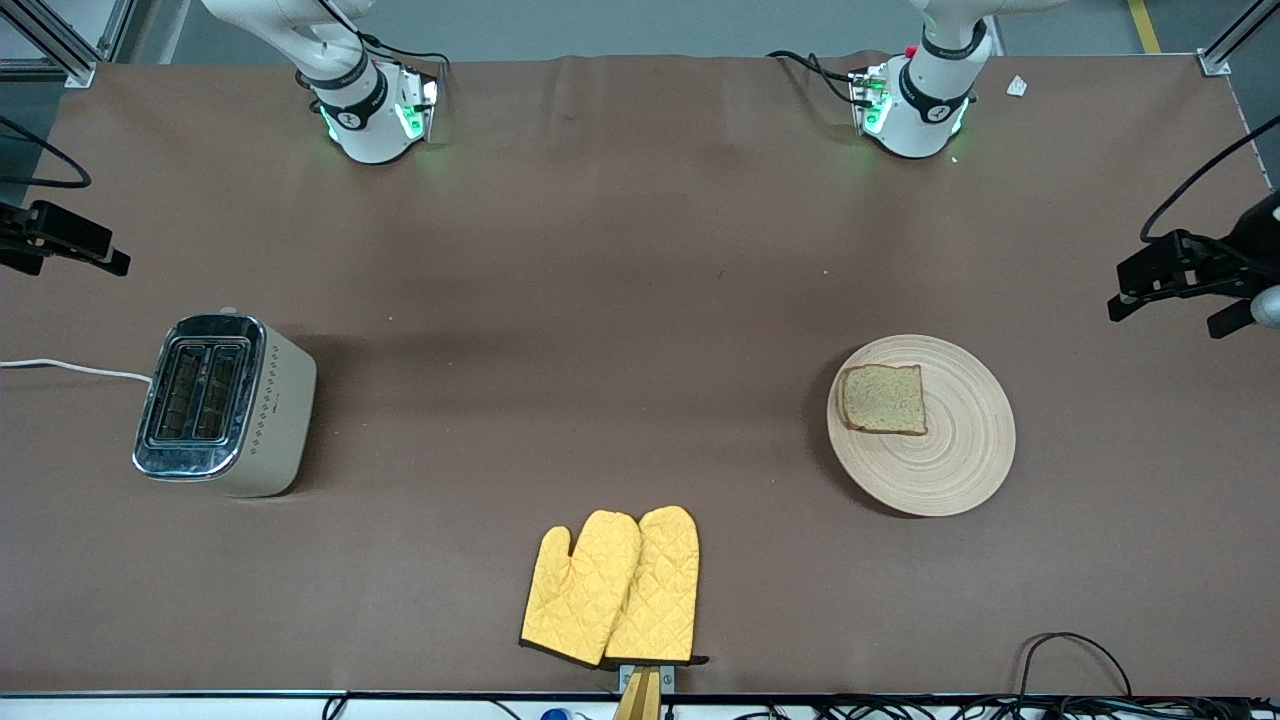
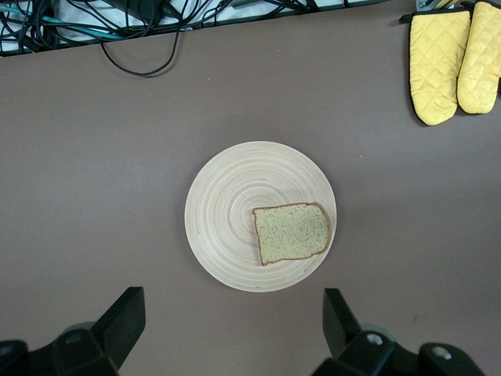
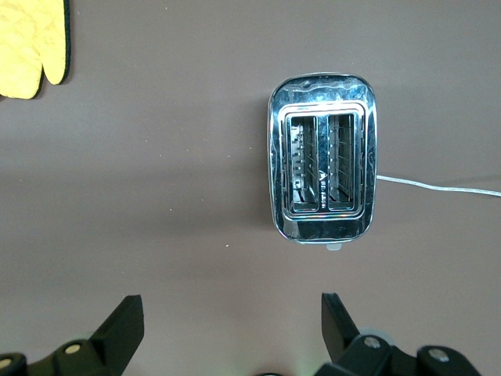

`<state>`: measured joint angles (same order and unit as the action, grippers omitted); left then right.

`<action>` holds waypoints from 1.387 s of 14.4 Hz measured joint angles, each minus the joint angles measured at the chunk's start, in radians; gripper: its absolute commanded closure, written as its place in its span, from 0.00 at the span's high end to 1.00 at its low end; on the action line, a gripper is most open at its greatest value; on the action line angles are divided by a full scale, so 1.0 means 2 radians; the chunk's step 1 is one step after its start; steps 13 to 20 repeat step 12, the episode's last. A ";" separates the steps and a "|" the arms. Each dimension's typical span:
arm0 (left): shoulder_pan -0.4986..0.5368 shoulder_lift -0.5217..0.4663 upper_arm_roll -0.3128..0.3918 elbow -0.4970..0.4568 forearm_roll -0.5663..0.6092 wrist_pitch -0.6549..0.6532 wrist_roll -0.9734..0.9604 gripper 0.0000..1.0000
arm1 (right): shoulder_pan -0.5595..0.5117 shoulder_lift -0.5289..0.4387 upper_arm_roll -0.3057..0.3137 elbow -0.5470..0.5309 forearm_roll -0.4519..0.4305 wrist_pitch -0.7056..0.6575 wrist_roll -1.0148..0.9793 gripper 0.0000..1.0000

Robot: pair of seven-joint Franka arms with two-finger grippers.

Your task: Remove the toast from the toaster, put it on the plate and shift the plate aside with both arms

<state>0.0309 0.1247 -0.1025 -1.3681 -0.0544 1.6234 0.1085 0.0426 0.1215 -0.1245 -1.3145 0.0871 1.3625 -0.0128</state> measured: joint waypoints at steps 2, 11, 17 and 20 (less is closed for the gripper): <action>-0.001 -0.046 -0.001 -0.077 0.000 0.036 0.000 1.00 | 0.000 0.000 0.000 0.000 0.000 0.000 0.000 1.00; 0.000 -0.090 -0.012 -0.129 0.036 0.056 0.005 1.00 | -0.002 0.000 0.000 0.000 -0.001 0.000 0.000 1.00; 0.000 -0.089 -0.012 -0.127 0.036 0.057 0.005 1.00 | -0.002 0.000 0.000 0.000 -0.001 0.000 0.000 1.00; 0.000 -0.089 -0.012 -0.127 0.036 0.057 0.005 1.00 | -0.002 0.000 0.000 0.000 -0.001 0.000 0.000 1.00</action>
